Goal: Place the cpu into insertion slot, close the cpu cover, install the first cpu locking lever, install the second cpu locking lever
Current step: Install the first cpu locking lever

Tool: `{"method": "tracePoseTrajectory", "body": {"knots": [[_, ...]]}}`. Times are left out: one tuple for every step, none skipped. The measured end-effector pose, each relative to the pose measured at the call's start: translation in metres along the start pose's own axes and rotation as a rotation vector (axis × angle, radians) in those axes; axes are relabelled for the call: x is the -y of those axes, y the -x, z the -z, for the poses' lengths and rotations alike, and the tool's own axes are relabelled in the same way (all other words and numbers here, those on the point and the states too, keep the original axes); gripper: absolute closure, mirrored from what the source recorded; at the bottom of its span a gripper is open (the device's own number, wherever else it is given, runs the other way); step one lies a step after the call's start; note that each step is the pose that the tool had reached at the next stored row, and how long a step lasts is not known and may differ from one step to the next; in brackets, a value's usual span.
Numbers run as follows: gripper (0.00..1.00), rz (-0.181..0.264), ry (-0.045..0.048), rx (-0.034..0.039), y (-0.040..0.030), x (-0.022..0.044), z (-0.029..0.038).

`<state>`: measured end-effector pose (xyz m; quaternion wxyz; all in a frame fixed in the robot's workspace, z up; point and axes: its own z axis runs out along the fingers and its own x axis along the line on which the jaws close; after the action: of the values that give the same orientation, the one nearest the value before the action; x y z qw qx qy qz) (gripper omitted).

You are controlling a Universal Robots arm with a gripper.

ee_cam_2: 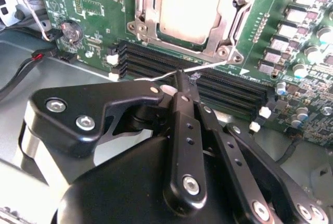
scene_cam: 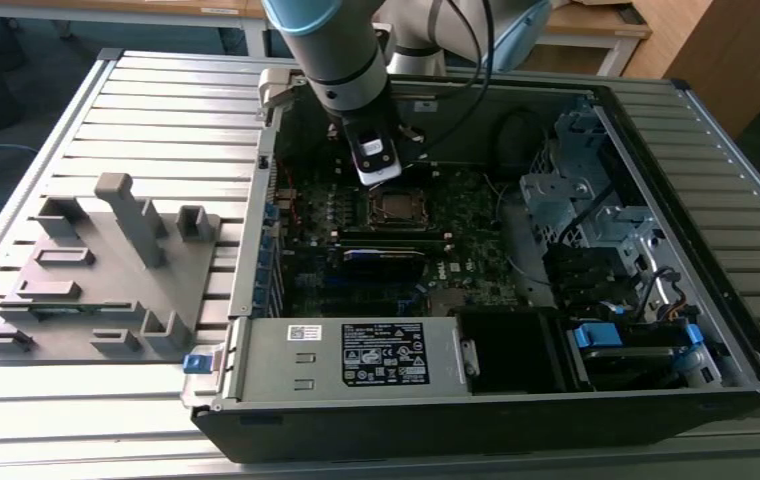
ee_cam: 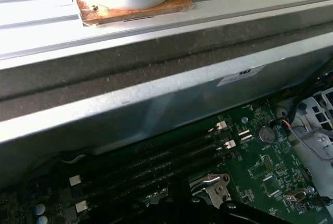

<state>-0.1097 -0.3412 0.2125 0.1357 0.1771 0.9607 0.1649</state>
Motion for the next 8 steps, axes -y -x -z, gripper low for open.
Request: {"method": "tracePoseTrajectory", "body": {"knots": [[0.9,0.0,0.0,0.0003,0.0,0.0004,-0.001],[0.9,0.0,-0.0001,0.0005,-0.0001,0.0008,-0.0022],[0.9,-0.001,-0.0001,0.0007,-0.0001,0.0011,-0.0033],[0.9,-0.001,-0.0001,0.0008,-0.0002,0.0013,-0.0038],[0.9,-0.001,-0.0003,0.0008,-0.0002,0.0013,-0.0038],[0.9,-0.001,-0.0004,0.0008,-0.0002,0.0013,-0.0038],[0.9,-0.001,-0.0004,0.0008,-0.0002,0.0013,-0.0039],[0.9,-0.001,-0.0004,0.0008,-0.0002,0.0013,-0.0039]]}}
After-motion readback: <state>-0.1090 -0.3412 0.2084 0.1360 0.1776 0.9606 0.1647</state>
